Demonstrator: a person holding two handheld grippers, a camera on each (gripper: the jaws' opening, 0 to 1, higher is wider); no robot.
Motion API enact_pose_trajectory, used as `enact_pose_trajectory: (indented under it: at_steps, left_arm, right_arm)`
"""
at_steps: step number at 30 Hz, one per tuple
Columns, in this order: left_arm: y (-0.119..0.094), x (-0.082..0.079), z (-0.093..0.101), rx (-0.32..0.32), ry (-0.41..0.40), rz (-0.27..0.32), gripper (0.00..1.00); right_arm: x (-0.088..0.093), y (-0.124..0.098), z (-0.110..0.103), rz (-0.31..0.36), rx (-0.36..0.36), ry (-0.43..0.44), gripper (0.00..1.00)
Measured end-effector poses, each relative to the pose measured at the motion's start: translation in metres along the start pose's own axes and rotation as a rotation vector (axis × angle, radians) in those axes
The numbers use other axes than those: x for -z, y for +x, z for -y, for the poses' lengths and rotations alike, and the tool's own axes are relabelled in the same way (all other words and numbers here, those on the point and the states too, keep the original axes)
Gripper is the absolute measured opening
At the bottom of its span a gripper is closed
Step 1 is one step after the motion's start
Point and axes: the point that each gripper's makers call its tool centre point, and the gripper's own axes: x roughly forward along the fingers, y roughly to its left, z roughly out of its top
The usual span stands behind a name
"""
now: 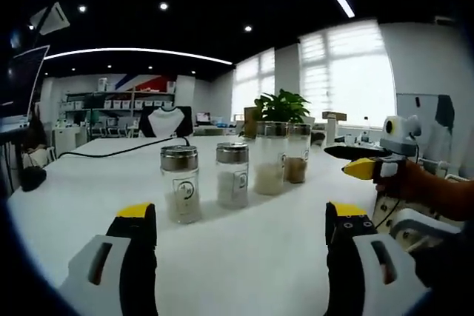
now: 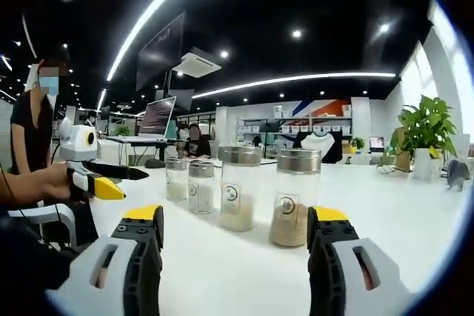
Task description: Rotate the seasoning bottle until the label or dispensing opening points toward the visible target arrow and the bottle remains upright within the marked orientation range
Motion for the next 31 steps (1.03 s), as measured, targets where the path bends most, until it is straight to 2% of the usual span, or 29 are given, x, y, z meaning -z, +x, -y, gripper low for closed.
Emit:
enact_pose_trajectory:
  at_steps: [3, 4, 6, 7, 9, 11, 16, 23, 27, 31]
  left_arm:
    - [0.001, -0.002, 0.002, 0.012, 0.004, 0.014, 1.00]
    - [0.001, -0.003, 0.003, 0.015, 0.001, 0.020, 1.00]
    - [0.001, -0.005, 0.005, 0.030, -0.013, 0.037, 1.00]
    - [0.001, -0.004, 0.005, 0.032, -0.017, 0.036, 1.00]
    - [0.003, 0.000, 0.004, 0.028, -0.017, 0.022, 1.00]
    - [0.003, 0.000, 0.004, 0.023, -0.014, 0.017, 1.00]
    - [0.002, -0.001, 0.005, 0.019, -0.008, 0.020, 1.00]
    - [0.004, -0.001, 0.006, 0.019, -0.016, 0.023, 1.00]
    - [0.004, 0.000, 0.004, 0.003, 0.019, 0.018, 1.00]
    - [0.004, 0.001, 0.004, 0.003, 0.000, 0.027, 1.00]
  right_arm:
    - [0.006, 0.002, -0.001, -0.022, -0.011, -0.008, 0.90]
    - [0.006, 0.001, -0.001, -0.011, -0.017, 0.007, 0.91]
    - [0.006, 0.000, -0.003, 0.019, -0.048, 0.093, 0.91]
    - [0.008, -0.001, 0.000, 0.009, -0.037, 0.095, 0.94]
    - [0.002, -0.002, 0.005, 0.046, -0.018, 0.087, 0.99]
    - [-0.002, -0.005, 0.003, 0.069, -0.030, 0.095, 0.99]
    - [0.011, 0.000, -0.004, 0.008, -0.035, 0.062, 0.99]
    - [0.014, 0.003, -0.007, -0.003, -0.023, 0.045, 0.99]
    - [0.015, 0.003, -0.004, -0.007, -0.016, 0.039, 1.00]
    - [0.015, 0.003, -0.003, -0.004, -0.011, 0.045, 0.99]
